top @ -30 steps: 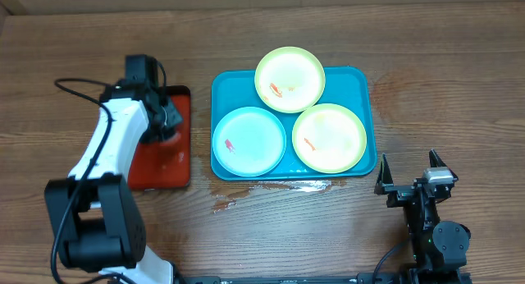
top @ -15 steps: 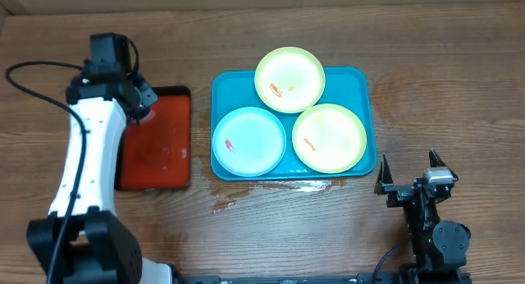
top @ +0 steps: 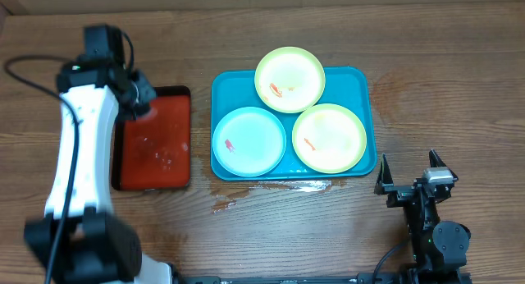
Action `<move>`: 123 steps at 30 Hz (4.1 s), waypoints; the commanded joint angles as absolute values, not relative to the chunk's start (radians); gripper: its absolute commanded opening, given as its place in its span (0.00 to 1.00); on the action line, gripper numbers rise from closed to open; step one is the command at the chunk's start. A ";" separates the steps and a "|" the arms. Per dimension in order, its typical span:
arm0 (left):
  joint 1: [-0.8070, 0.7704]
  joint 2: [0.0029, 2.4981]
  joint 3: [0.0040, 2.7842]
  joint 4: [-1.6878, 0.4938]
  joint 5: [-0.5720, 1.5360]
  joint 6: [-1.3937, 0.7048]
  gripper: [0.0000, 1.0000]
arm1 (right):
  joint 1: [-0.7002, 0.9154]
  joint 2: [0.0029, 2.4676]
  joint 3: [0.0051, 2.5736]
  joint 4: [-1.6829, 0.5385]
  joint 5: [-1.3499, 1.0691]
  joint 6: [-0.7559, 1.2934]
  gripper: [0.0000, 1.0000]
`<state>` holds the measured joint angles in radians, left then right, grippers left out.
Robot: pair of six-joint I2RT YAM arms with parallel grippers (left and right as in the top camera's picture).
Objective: Clean dirty plates on tray and stack at the side
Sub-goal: 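Lift the sponge and carry it to the white plate, then scrub the white plate surface with the held sponge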
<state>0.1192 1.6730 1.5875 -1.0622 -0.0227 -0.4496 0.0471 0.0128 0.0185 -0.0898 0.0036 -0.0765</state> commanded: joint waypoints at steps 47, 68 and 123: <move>-0.271 1.926 1.359 -0.834 0.209 -0.449 0.04 | 0.044 0.003 0.008 -0.084 -0.001 -0.079 1.00; -0.281 1.980 1.510 -0.929 0.498 -0.265 0.22 | 0.044 0.003 0.008 -0.084 -0.001 -0.079 1.00; -0.312 1.953 1.593 -1.034 0.100 -0.408 0.04 | 0.044 0.003 0.008 -0.084 -0.001 -0.079 1.00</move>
